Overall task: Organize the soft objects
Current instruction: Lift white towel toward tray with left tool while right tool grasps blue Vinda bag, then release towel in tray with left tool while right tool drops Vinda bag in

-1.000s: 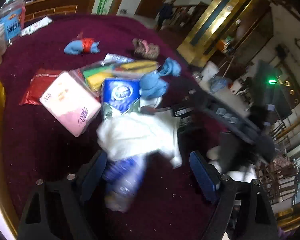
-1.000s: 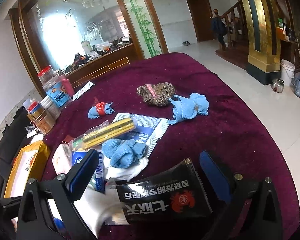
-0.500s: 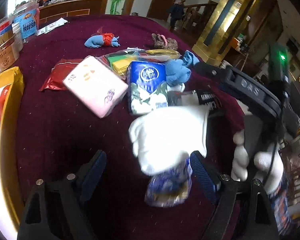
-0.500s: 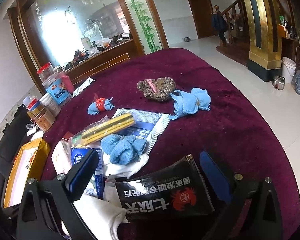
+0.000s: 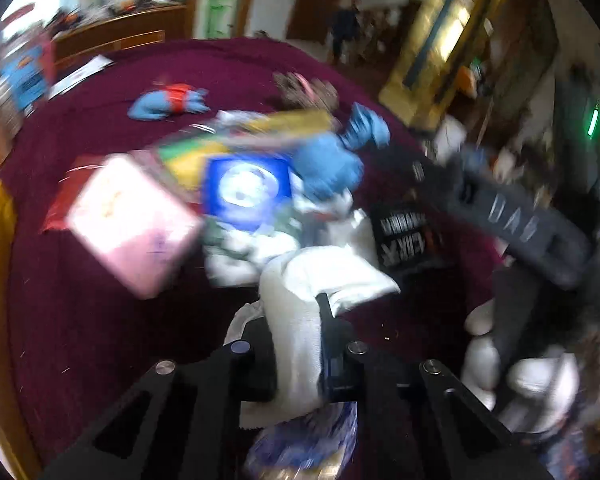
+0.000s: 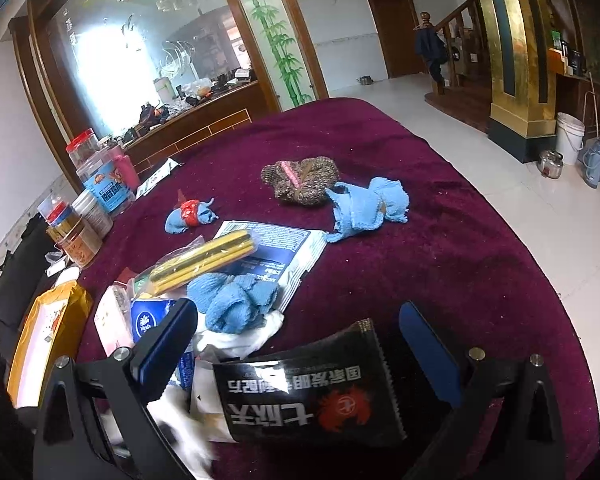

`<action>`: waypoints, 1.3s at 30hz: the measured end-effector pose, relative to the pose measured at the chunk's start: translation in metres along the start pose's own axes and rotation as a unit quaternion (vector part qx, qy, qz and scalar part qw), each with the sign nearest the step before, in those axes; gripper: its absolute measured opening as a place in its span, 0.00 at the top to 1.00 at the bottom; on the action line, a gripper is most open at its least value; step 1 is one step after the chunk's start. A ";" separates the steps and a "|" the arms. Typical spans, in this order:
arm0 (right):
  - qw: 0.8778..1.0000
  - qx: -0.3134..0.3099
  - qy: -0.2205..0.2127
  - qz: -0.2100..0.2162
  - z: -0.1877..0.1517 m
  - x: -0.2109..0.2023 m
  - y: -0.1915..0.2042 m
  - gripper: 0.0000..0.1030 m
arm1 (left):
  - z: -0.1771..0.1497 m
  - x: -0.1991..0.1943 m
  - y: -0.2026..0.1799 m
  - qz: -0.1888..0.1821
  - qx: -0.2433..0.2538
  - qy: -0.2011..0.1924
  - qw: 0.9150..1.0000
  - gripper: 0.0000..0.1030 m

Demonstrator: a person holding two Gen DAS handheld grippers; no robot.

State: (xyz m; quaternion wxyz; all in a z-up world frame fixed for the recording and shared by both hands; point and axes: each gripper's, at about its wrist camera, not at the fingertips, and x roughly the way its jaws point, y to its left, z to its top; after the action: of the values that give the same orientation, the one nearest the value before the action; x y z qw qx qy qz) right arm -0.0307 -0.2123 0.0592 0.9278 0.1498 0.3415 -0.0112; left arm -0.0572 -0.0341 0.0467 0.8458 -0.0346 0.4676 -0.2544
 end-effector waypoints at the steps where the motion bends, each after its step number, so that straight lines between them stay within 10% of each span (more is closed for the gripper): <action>1: 1.000 -0.001 0.001 0.000 0.000 0.000 0.000 0.02 | 0.001 -0.011 0.007 -0.013 -0.018 -0.011 1.000 0.87; 9: 1.000 -0.011 0.001 -0.014 -0.002 0.000 0.003 0.02 | -0.027 -0.103 0.072 -0.054 -0.105 -0.100 0.988 0.86; 23: 0.979 -0.146 0.137 0.042 -0.085 -0.036 0.099 0.02 | -0.101 -0.196 0.202 0.055 -0.218 -0.174 0.959 0.86; 26: 0.977 -0.162 0.139 0.017 -0.094 -0.033 0.115 0.12 | -0.107 -0.199 0.217 0.068 -0.233 -0.171 0.955 0.86; 28: 0.974 -0.176 0.143 -0.005 -0.097 -0.026 0.123 0.45 | -0.103 -0.200 0.223 0.084 -0.232 -0.166 0.955 0.86; 39: 0.973 -0.209 0.100 -0.008 -0.084 -0.048 0.147 0.50 | -0.045 -0.183 0.269 0.144 -0.216 -0.110 0.959 0.86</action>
State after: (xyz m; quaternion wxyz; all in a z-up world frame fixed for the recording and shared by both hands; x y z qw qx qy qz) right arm -0.1030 -0.0520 0.0689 0.8994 -0.0499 0.4288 0.0681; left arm -0.0661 0.2918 0.0832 0.8922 -0.1769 0.4151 -0.0173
